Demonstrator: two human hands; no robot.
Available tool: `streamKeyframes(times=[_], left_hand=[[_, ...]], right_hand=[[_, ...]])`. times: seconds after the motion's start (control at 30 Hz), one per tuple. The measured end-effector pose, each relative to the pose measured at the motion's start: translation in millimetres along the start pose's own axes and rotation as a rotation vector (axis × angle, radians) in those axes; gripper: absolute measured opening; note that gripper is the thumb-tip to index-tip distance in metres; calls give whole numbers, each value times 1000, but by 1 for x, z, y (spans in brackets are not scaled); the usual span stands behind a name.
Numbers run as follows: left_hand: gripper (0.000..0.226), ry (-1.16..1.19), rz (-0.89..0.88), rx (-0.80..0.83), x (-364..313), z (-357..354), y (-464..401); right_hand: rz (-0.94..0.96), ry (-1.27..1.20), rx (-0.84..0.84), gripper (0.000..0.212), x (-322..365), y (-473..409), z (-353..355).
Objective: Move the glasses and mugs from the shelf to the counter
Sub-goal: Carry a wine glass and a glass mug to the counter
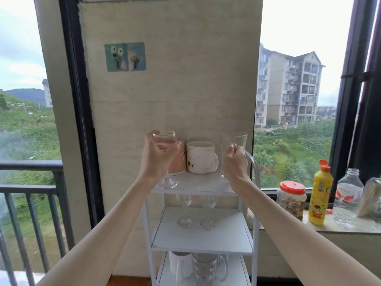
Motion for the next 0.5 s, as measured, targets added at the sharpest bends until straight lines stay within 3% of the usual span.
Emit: streamKeyframes(times=[0.27, 0.43, 0.5], left_hand=[[55, 23, -9, 56, -12, 13, 33], [43, 35, -14, 120, -17, 10, 62], [50, 35, -9, 151, -17, 5, 78]], right_hand=[[81, 13, -27, 21, 40, 29, 19], [128, -45, -51, 23, 67, 57, 44], [142, -47, -56, 25, 75, 70, 60]])
Point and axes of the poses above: each hand's wrist, its own y-axis away from the middle knuckle, its own z-axis out of the back of the hand, x = y × z, the point moved 9 cm from there along -y, towards the middle knuckle, and after that the axes turned 15 degrees about z, right-handed, at the moved point
